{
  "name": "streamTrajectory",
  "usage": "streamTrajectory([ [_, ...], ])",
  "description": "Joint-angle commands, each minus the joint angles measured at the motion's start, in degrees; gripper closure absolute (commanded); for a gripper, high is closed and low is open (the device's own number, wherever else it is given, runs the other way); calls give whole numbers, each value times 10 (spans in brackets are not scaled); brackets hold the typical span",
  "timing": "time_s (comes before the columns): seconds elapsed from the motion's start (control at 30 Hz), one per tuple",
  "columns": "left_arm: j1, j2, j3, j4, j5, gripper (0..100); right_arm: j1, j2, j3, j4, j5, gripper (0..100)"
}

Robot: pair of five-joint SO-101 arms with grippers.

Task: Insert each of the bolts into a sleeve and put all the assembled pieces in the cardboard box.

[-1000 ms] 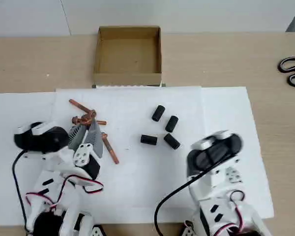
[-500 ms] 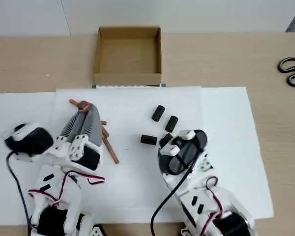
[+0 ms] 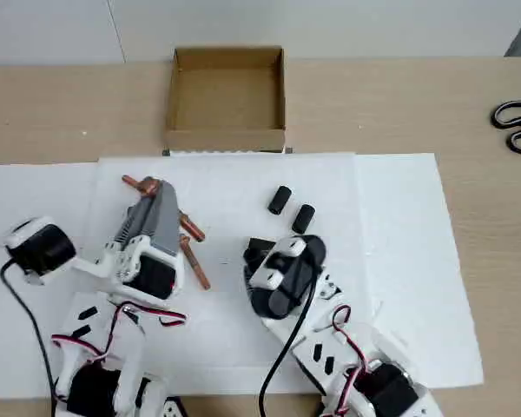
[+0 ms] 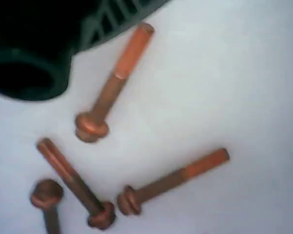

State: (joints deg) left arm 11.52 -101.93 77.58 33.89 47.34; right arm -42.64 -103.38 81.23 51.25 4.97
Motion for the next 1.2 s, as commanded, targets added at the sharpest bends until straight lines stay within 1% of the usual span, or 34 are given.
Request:
streamTrajectory([
  [0.0, 37, -4, -2, -18, 3, 995, -23, -3, 9, -35, 8, 996],
  [0.17, 97, -4, -2, -18, 3, 995, -29, -3, 19, -41, 9, 996],
  [0.27, 117, -3, -2, -18, 1, 995, -29, -3, 18, -41, 9, 996],
  [0.37, 119, -3, 0, -12, 0, 995, -29, -3, 16, -40, 9, 996],
  [0.5, 120, -4, 3, 19, -3, 995, -29, -3, 2, -36, 9, 996],
  [0.53, 120, -4, 3, 24, -13, 995, -29, -3, 0, -35, 9, 996],
  [0.67, 120, -4, 4, 23, -62, 995, -29, -4, -3, -13, 9, 996],
  [0.93, 120, -4, 7, 23, -69, 995, -29, -5, -3, -16, 9, 996],
  [1.03, 119, -4, 36, -11, -69, 995, -29, -5, -3, -16, 9, 996],
  [1.17, 120, -4, 75, -84, -69, 995, -29, -5, -4, -17, 9, 996],
])
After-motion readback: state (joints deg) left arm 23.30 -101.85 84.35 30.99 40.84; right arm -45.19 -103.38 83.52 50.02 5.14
